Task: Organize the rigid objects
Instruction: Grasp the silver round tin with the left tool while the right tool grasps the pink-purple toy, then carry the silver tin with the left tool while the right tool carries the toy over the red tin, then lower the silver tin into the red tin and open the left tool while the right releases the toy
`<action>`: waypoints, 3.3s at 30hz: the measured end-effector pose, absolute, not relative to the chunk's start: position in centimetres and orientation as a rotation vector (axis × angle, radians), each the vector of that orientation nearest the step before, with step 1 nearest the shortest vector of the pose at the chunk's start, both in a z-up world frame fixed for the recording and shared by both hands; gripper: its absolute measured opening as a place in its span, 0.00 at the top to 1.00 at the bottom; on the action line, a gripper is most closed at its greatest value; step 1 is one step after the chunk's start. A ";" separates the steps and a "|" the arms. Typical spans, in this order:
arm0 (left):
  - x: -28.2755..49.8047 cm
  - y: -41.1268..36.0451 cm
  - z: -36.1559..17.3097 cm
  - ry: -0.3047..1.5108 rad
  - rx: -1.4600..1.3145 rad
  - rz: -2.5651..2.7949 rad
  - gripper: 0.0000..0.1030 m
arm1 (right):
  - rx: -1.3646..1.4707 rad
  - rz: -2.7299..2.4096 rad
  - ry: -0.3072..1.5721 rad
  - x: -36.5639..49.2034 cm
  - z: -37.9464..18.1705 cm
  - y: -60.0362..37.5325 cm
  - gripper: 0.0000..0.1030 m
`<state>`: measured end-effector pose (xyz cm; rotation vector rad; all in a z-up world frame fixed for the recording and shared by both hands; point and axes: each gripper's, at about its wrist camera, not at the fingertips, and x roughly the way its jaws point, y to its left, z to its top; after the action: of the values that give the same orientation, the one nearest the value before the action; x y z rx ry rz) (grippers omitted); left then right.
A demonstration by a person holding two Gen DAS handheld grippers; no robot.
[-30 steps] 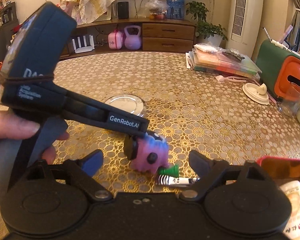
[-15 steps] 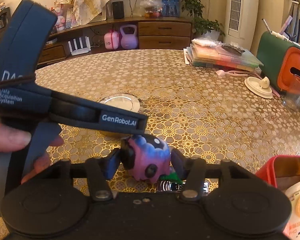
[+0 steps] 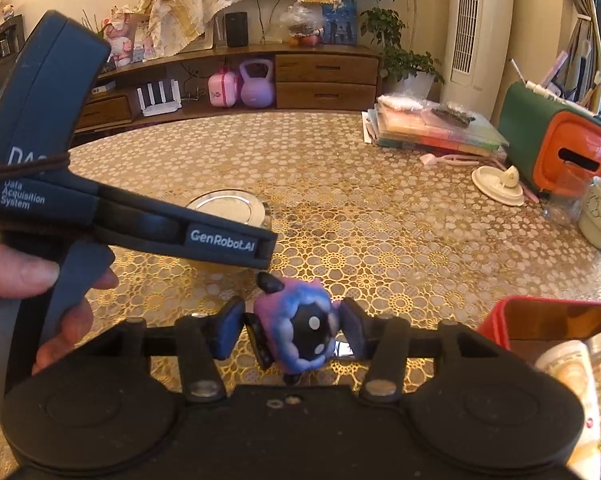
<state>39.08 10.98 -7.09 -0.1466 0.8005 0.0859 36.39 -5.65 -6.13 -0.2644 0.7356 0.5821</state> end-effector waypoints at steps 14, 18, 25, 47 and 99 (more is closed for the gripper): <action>33.1 7.9 -1.8 0.801 -0.141 0.034 0.25 | -0.241 0.556 0.682 30.8 -0.4 -11.4 0.50; 31.7 6.1 -0.5 0.800 -0.135 -0.001 0.25 | -0.223 0.541 0.658 29.6 1.1 -13.6 0.50; 29.7 2.5 1.7 0.780 -0.105 -0.062 0.25 | -0.183 0.499 0.641 28.2 2.3 -17.6 0.50; 31.7 -9.7 1.4 0.814 -0.004 -0.194 0.25 | -0.095 0.303 0.661 28.9 0.5 -29.7 0.50; 39.2 -12.9 -4.3 0.900 -0.050 -0.225 0.25 | -0.101 0.228 0.670 32.7 -3.7 -30.8 0.35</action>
<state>39.16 -12.89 -4.26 -0.0501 0.8995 -0.2254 32.68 -30.80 -3.69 -0.1009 0.6695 0.2279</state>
